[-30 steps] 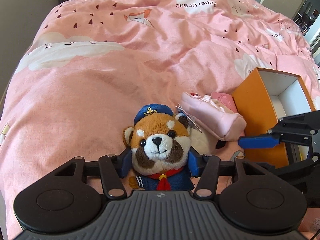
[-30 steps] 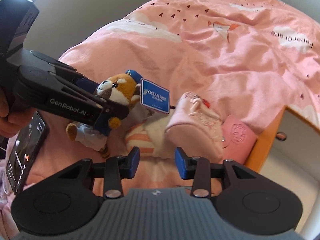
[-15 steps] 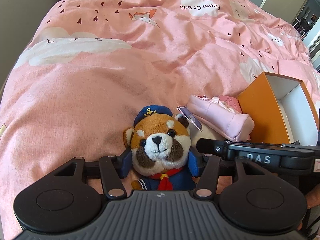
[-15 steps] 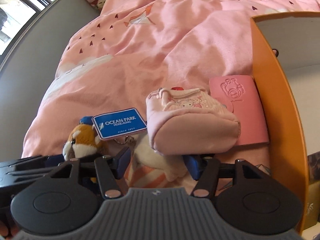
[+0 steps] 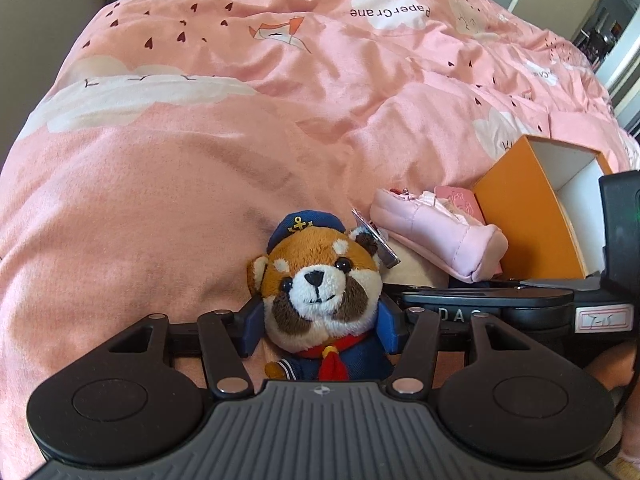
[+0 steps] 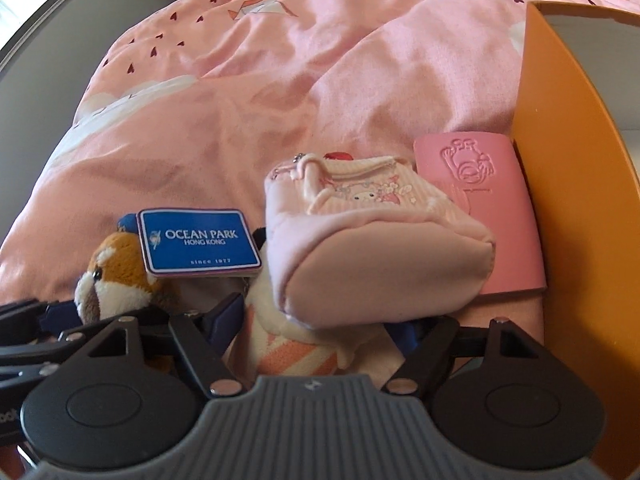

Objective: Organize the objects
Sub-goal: 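Close the right gripper on the white panda plush while the left lifts the raccoon, then carry the raccoon with the left and the panda with the right over the orange box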

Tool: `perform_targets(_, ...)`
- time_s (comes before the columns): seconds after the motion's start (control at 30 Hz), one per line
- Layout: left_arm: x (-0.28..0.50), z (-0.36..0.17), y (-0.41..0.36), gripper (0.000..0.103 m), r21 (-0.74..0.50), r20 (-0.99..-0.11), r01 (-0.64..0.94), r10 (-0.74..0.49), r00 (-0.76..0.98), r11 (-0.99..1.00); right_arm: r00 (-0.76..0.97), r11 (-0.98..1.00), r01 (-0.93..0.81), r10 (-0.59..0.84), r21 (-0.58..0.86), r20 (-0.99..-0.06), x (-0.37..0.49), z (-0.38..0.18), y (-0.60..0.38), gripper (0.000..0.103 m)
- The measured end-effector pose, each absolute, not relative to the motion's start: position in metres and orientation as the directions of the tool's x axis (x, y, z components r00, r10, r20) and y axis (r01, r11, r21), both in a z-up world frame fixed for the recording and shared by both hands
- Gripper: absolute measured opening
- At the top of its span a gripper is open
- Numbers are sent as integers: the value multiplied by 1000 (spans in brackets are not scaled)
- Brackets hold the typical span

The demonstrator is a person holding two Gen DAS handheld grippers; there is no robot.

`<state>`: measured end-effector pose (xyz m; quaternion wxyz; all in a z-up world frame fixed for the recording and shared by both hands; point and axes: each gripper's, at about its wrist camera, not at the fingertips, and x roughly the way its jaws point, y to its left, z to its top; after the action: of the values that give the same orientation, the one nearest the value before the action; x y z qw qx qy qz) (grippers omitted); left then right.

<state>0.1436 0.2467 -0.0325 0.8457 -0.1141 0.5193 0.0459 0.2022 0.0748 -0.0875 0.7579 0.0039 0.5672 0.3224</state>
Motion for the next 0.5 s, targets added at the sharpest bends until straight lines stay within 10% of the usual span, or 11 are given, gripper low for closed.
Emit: perform_targets(0.5, 130, -17, 222, 65, -100, -871, -192, 7, 492, 976, 30, 627, -637, 601, 448, -799, 172, -54, 19, 60)
